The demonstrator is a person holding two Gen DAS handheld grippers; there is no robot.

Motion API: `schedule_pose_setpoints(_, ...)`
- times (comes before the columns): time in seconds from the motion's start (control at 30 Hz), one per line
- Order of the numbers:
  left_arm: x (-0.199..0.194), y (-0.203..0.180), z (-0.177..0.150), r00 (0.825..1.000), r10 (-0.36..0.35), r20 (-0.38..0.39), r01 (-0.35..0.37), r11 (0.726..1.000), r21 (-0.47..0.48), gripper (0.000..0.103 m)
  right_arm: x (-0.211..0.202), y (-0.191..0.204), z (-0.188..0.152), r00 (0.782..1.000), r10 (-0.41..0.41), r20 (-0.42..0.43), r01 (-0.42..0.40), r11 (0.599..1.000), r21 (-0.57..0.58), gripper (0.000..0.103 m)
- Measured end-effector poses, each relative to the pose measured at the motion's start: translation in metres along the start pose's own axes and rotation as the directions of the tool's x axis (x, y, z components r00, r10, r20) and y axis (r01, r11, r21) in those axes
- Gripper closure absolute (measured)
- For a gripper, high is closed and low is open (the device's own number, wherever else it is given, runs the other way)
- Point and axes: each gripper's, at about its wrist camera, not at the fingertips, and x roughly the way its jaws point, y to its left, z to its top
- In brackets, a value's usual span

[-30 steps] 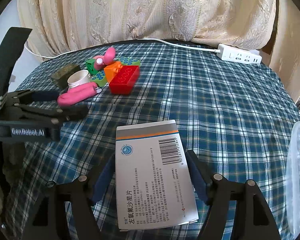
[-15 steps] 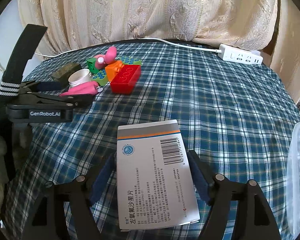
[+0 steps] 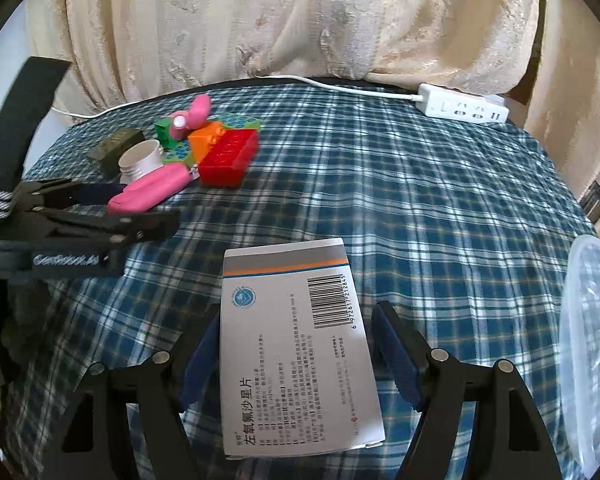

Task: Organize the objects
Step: 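Grasp the pink foam curler with the left gripper while the right gripper holds the medicine box, then carry both items to the clear bowl and release them inside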

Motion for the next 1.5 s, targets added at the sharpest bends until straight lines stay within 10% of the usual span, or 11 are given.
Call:
schedule_pose_setpoints(0.5, 0.007, -0.002, 0.013, 0.996, 0.093, 0.003, -0.093, 0.996, -0.002, 0.025, -0.001, -0.004, -0.002, 1.000, -0.004, -0.001, 0.004, 1.000, 0.007, 0.023)
schedule_pose_setpoints(0.67, 0.011, -0.006, 0.018, 0.997, 0.082, 0.015, -0.082, 0.997, 0.008, 0.025, 0.000, -0.004, -0.002, 1.000, -0.005, -0.001, 0.005, 1.000, 0.007, 0.023)
schedule_pose_setpoints(0.9, 0.007, -0.014, 0.014, 0.999, 0.040, 0.029, -0.040, 0.999, 0.012, 0.051, 0.000, -0.003, -0.001, 1.000, -0.007, 0.000, 0.007, 1.000, 0.005, 0.025)
schedule_pose_setpoints(1.5, -0.029, -0.041, 0.009, 0.996, 0.030, 0.079, -0.030, 1.000, 0.003, 0.052, -0.025, -0.032, -0.007, 0.997, -0.007, 0.082, -0.005, 0.990, 0.140, 0.037)
